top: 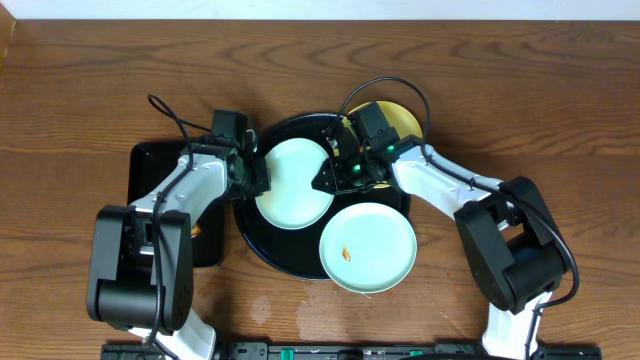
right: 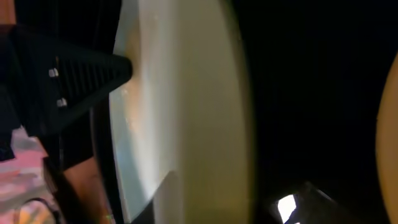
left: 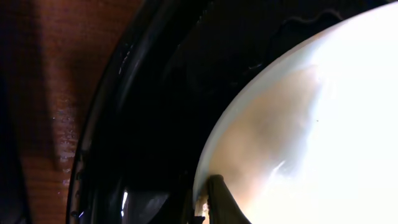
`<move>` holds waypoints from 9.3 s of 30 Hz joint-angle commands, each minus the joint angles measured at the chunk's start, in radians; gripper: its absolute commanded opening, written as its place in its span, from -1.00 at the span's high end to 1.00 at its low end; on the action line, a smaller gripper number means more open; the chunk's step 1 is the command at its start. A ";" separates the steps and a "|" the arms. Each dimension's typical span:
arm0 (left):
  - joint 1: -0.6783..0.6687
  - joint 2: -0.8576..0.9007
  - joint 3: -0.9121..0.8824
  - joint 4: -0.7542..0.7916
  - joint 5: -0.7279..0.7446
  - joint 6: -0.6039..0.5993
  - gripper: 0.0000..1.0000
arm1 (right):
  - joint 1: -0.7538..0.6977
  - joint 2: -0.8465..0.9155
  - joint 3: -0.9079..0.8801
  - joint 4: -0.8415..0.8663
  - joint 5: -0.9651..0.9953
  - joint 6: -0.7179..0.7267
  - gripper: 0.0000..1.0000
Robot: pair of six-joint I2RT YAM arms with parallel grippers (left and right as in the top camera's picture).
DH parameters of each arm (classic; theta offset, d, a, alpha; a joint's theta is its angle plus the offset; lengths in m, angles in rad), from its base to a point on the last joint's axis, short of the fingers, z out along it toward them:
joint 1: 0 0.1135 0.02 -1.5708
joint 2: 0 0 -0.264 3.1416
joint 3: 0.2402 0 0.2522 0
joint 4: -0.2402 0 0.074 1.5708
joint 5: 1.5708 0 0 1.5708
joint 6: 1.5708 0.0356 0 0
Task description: Clean dirty plates on tray and stack at the side
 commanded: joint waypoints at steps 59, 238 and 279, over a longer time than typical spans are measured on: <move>-0.015 -0.634 0.018 -0.341 -0.027 0.005 -0.17 | 0.218 -0.502 0.007 -0.168 0.907 -0.410 0.98; -0.015 -0.586 0.018 -0.385 -0.115 -0.035 -0.17 | -0.508 0.046 0.004 0.053 -0.024 -0.332 0.97; 0.047 -0.429 0.017 -0.317 -0.058 -0.007 0.74 | -0.113 -0.209 0.004 -0.089 0.795 -0.248 0.98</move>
